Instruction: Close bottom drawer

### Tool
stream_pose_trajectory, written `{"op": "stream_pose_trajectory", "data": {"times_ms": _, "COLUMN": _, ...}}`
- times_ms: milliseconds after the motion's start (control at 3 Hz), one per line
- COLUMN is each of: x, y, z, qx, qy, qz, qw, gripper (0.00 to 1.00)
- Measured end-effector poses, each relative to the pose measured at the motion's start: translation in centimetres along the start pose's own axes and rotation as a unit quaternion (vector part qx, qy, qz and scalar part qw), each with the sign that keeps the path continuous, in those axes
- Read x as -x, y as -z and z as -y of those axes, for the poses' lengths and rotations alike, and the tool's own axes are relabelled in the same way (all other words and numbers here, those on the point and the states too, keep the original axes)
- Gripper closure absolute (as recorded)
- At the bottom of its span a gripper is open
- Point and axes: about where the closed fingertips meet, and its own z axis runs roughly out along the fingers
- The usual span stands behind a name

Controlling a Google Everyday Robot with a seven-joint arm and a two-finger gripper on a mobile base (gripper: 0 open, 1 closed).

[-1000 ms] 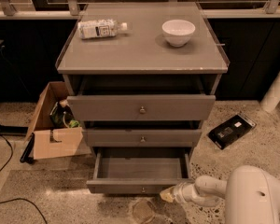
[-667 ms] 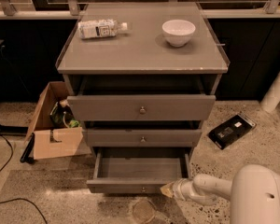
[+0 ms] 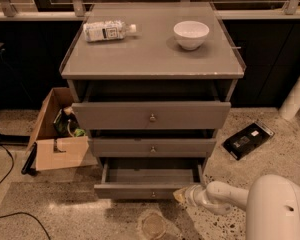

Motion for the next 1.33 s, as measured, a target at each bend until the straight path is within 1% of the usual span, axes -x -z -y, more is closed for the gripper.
{"op": "stream_pose_trajectory", "data": {"times_ms": 333, "x": 1.7, "y": -0.6, "z": 1.9, "qx": -0.001, "qy": 0.002, "qz": 0.009, "qw": 1.0000, "gripper": 1.00}}
{"op": "stream_pose_trajectory", "data": {"times_ms": 667, "x": 1.4, "y": -0.7, "z": 1.7, "qx": 0.004, "qy": -0.001, "qz": 0.010, "qw": 0.9999, "gripper": 1.00}}
{"op": "stream_pose_trajectory", "data": {"times_ms": 1000, "x": 0.4, "y": -1.0, "z": 1.4, "qx": 0.028, "qy": -0.012, "qz": 0.018, "qw": 0.9994, "gripper": 1.00}}
{"op": "stream_pose_trajectory", "data": {"times_ms": 1333, "x": 1.7, "y": -1.4, "z": 2.5, "qx": 0.032, "qy": -0.001, "qz": 0.022, "qw": 0.9992, "gripper": 1.00}}
